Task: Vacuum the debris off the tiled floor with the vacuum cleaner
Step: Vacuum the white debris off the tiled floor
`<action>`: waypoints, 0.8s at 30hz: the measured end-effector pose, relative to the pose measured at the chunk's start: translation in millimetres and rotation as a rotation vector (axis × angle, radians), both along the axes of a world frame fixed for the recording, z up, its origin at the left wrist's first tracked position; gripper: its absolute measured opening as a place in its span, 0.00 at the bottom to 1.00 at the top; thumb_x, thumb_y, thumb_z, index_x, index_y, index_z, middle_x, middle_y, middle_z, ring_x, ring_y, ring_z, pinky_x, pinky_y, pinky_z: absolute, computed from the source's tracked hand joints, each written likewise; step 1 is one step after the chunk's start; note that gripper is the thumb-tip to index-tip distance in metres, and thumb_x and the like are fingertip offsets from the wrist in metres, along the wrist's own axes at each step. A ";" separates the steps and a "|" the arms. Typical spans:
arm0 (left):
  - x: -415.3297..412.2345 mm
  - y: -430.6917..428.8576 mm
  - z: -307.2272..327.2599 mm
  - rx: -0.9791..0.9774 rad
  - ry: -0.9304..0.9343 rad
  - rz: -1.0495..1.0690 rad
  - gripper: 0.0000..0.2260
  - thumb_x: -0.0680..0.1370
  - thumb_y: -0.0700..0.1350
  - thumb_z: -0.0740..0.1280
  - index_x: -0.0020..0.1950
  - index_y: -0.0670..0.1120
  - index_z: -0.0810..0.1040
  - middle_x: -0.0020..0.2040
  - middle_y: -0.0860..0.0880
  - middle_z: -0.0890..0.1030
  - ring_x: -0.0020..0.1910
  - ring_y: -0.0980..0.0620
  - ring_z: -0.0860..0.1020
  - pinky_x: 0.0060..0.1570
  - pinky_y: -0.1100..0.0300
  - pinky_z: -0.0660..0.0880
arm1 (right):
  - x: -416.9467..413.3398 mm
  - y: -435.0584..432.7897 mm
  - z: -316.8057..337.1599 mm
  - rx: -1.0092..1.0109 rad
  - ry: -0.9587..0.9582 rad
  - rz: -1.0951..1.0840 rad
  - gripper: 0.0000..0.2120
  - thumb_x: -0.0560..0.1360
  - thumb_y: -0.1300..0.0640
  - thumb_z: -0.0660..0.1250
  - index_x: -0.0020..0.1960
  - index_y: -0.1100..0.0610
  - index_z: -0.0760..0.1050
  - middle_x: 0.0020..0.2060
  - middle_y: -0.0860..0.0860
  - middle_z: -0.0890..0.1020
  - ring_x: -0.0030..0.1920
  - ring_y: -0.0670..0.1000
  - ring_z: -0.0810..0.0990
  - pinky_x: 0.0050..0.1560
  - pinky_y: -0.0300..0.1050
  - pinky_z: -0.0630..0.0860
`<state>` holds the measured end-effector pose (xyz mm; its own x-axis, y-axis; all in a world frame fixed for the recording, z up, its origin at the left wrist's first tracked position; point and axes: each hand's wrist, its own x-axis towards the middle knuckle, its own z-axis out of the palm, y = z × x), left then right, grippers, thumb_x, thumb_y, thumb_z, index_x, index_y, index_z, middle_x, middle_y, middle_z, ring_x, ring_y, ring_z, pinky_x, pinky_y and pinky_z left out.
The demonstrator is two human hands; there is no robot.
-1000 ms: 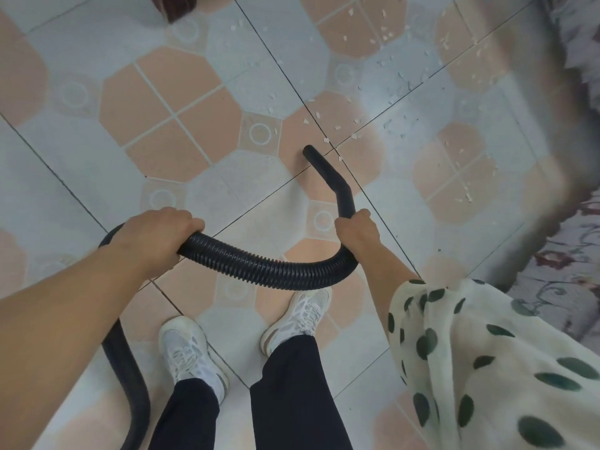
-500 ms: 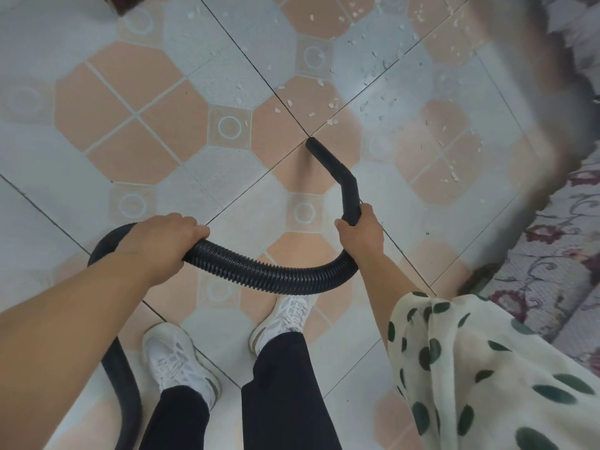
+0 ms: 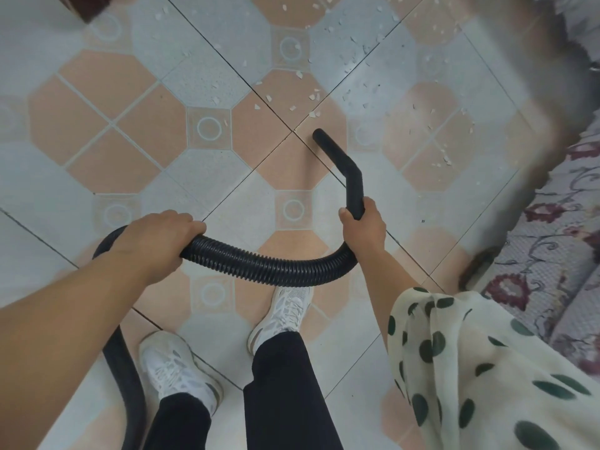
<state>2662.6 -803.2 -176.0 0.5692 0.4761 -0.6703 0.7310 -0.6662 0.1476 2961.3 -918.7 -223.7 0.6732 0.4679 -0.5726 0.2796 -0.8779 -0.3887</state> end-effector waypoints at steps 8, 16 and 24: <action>31.2 15.8 -5.0 0.020 -0.017 0.033 0.12 0.73 0.38 0.64 0.52 0.52 0.70 0.44 0.53 0.71 0.46 0.51 0.72 0.34 0.60 0.62 | 38.1 32.9 -4.3 -0.010 -0.017 0.103 0.13 0.79 0.51 0.63 0.60 0.57 0.69 0.46 0.51 0.77 0.44 0.52 0.76 0.42 0.45 0.71; 71.1 45.2 1.4 0.068 0.022 0.085 0.12 0.74 0.37 0.63 0.52 0.52 0.69 0.46 0.53 0.71 0.47 0.50 0.73 0.34 0.60 0.63 | 80.7 84.7 -3.6 -0.022 -0.018 0.188 0.13 0.79 0.51 0.64 0.59 0.57 0.70 0.47 0.51 0.77 0.46 0.54 0.76 0.45 0.46 0.72; 96.1 57.3 6.4 0.040 0.011 0.104 0.13 0.73 0.36 0.62 0.49 0.53 0.67 0.45 0.54 0.70 0.46 0.51 0.72 0.32 0.60 0.61 | 104.5 92.9 8.6 -0.072 0.046 0.322 0.11 0.78 0.54 0.62 0.59 0.56 0.70 0.46 0.52 0.78 0.44 0.54 0.77 0.43 0.45 0.71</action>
<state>2758.7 -745.9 -169.6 0.5082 0.5584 -0.6557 0.7978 -0.5921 0.1141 3065.7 -825.8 -215.1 0.4701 0.6095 -0.6384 0.5304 -0.7732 -0.3476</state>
